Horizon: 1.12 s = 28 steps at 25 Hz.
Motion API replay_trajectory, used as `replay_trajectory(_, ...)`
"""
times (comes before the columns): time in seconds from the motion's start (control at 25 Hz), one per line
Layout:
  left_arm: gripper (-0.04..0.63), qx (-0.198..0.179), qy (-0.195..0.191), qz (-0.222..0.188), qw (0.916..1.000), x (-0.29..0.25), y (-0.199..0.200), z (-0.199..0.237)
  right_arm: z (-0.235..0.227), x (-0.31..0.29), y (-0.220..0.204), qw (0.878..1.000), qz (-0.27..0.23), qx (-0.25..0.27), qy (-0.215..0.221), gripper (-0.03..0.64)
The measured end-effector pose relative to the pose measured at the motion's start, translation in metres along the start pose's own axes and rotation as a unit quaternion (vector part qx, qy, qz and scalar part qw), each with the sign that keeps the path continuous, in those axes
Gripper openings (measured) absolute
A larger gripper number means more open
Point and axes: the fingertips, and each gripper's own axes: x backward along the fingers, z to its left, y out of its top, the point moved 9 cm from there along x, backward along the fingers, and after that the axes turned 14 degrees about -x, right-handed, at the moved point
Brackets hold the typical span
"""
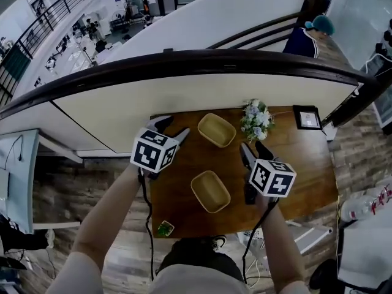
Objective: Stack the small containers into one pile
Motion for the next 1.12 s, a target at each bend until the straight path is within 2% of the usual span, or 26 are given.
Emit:
replay_trajectory(0.36, 0.227, 0.090, -0.045, 0.044, 0.9940, -0.117, -0.054, 0.022, -0.041, -0.108, -0.042, 0.997, 0.063, -0.003, -0.033, 0.222)
replay_trajectory(0.76, 0.220, 0.122, -0.074, 0.082, 0.9864, -0.207, -0.110, 0.014, -0.089, -0.178, -0.084, 0.993, 0.101, -0.051, -0.041, 0.213)
replay_trajectory(0.92, 0.201, 0.144, -0.084, 0.087, 0.9821, -0.229, -0.124, 0.014, -0.099, -0.194, -0.091, 0.991, 0.108, -0.073, -0.026, 0.181)
replay_trajectory(1.12, 0.192, 0.147, -0.098, 0.096, 0.9795, -0.245, -0.136, 0.011, -0.103, -0.204, -0.100, 0.991, 0.111, -0.075, -0.021, 0.156)
